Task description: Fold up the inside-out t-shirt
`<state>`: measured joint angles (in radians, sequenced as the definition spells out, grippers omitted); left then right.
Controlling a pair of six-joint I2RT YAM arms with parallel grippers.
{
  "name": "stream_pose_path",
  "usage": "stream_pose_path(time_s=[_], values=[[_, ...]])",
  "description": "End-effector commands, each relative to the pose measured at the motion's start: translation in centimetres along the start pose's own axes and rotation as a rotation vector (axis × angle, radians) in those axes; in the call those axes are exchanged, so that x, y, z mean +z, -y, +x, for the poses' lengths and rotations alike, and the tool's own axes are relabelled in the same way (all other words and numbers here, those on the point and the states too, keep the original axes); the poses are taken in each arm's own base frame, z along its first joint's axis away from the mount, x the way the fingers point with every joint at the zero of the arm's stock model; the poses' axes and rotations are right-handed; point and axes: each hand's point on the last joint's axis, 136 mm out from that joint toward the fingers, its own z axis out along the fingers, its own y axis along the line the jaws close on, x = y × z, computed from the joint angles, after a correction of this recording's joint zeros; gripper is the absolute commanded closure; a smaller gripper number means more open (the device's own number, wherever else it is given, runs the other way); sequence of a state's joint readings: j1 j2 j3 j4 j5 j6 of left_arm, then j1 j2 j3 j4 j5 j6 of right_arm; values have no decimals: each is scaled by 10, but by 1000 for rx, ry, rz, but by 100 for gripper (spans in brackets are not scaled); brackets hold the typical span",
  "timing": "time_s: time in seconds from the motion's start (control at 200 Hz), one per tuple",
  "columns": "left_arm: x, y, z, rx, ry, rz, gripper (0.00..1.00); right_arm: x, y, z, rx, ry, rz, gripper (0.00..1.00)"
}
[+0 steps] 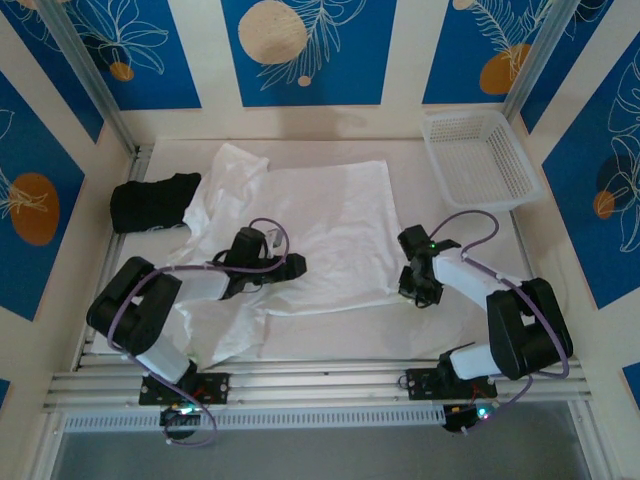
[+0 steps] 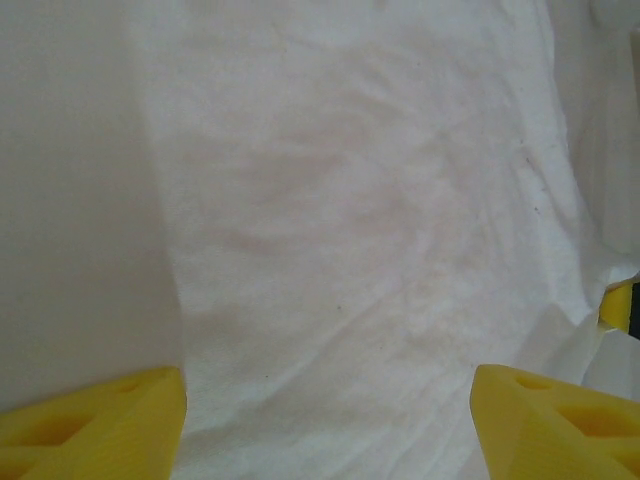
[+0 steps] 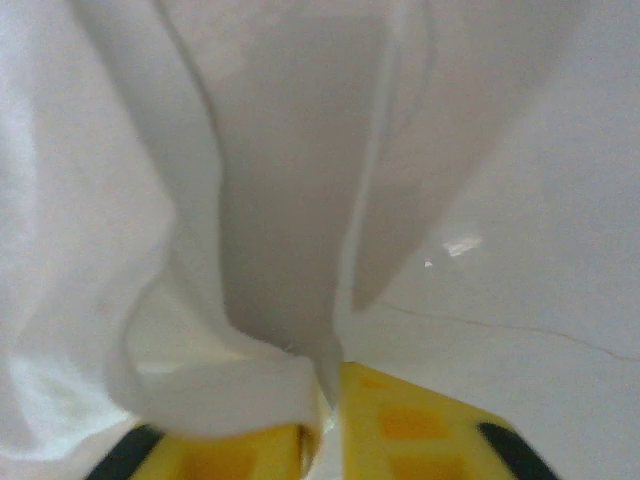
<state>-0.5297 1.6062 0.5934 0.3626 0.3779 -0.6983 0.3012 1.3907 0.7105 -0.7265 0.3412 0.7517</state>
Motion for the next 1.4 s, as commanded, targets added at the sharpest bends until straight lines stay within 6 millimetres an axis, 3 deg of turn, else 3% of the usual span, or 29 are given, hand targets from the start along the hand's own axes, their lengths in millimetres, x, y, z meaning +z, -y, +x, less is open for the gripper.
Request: stream_pose_path(time_s=[0.0, 0.155, 0.4, 0.62, 0.745, 0.845, 0.955, 1.035, 1.21, 1.395], values=[[8, -41, 38, -59, -92, -106, 25, -10, 5, -6, 20, -2, 9, 89], [11, -51, 51, -86, -115, -114, 25, -24, 11, -19, -5, 13, 40, 96], [17, -48, 54, -106, -131, -80, 26, -36, 10, -26, -142, -27, 124, 93], [4, -9, 18, -33, -69, -10, 24, -32, 16, -35, -129, -30, 173, 87], [-19, 13, -5, 51, -23, -28, 21, -36, 23, -40, -111, -22, 199, 84], [-43, 19, -17, 105, 17, -89, 20, -39, 20, -35, -95, -19, 161, 75], [-71, 7, -17, 123, 22, -207, 19, -39, 6, -17, -50, -36, 4, 59], [-90, -6, -10, 117, 7, -303, 19, -37, -2, -4, -2, -47, -104, 52], [-126, -33, 14, 78, -39, -460, 17, -23, 2, 5, 61, -71, -143, 49], [-149, -55, 39, 4, -81, -552, 13, -6, 0, 4, 58, -99, -132, 52]])
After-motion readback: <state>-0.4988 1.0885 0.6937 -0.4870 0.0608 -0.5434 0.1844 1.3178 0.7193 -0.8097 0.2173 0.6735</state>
